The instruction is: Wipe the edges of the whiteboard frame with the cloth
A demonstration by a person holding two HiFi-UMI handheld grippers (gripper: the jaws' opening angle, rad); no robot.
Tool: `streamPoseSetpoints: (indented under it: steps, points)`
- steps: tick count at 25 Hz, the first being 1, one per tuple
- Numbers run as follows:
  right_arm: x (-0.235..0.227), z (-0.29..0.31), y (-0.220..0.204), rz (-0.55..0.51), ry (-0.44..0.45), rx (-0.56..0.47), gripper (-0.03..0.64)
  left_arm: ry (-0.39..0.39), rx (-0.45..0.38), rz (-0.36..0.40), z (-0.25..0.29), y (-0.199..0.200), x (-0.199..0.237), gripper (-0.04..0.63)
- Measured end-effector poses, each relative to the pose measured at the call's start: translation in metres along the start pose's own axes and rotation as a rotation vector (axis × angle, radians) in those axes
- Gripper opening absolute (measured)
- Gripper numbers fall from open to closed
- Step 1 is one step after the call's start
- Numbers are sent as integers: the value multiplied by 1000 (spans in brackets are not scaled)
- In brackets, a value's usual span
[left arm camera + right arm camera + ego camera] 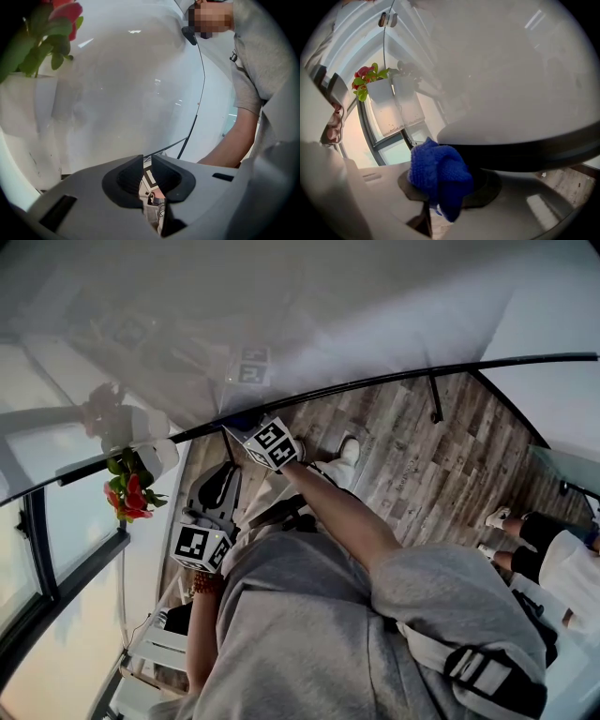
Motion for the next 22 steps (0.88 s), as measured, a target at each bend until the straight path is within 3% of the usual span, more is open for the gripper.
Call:
streamPoseSetpoints:
  steps: [22]
  points:
    - [35,45,-1,8,116,11,135,101,16,-13,-27,-14,0,60]
Point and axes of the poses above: the fingertips, and each gripper's own axes: z forward along the fingers, x to its left, y out of its top, the point moved 7 cm from there along -z, backward along the fingers, and after that the axes turned 2 degrees about x, right-handed, at the moved point
